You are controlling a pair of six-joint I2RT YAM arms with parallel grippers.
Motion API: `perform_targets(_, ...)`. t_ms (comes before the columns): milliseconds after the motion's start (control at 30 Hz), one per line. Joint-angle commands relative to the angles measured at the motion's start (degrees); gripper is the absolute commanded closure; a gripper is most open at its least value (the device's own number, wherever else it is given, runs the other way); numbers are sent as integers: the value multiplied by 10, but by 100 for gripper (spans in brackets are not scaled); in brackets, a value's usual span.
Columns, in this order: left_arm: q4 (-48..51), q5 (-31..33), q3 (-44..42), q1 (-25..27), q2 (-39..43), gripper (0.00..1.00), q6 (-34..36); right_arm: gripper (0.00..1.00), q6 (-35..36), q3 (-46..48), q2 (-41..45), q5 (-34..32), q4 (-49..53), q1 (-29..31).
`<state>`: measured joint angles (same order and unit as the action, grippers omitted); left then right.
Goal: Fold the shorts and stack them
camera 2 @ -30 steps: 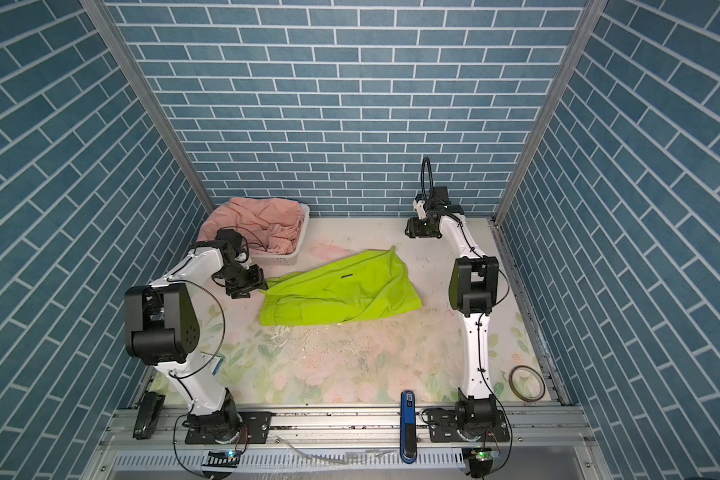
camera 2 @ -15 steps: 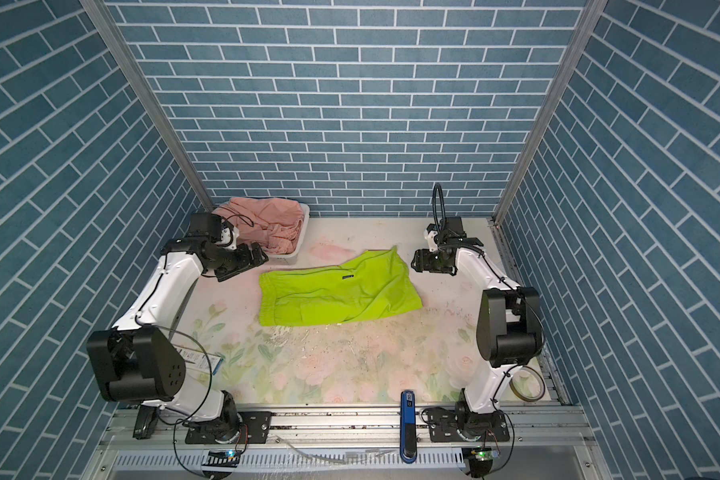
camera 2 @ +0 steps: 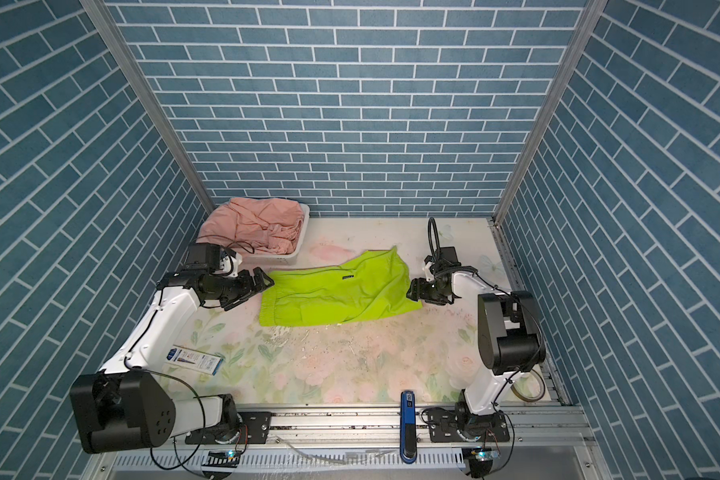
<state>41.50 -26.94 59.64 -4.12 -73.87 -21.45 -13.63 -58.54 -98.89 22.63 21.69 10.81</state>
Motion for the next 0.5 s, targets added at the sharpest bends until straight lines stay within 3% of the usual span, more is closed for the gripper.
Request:
perform_targets(0,-5,-7,-7,1,18,0,-4,29,-21,15,-21,11,-22,14)
perform_targets(67,3,-2,-6,1,24,0,-1,33,-27,24,-24,13,-30,16)
perform_targets(133,9,0,-4,1,27,0,2,46,-33,33,-22,11,-35,16)
perform_targets(300,18,5,-5,9,29,0,15,96,-35,47,14,-29,-2,15)
perform_targets(333,21,10,-5,14,29,0,17,100,-37,52,24,-39,8,14)
perform_targets(467,44,23,-7,44,31,0,21,100,-60,92,73,-58,55,4)
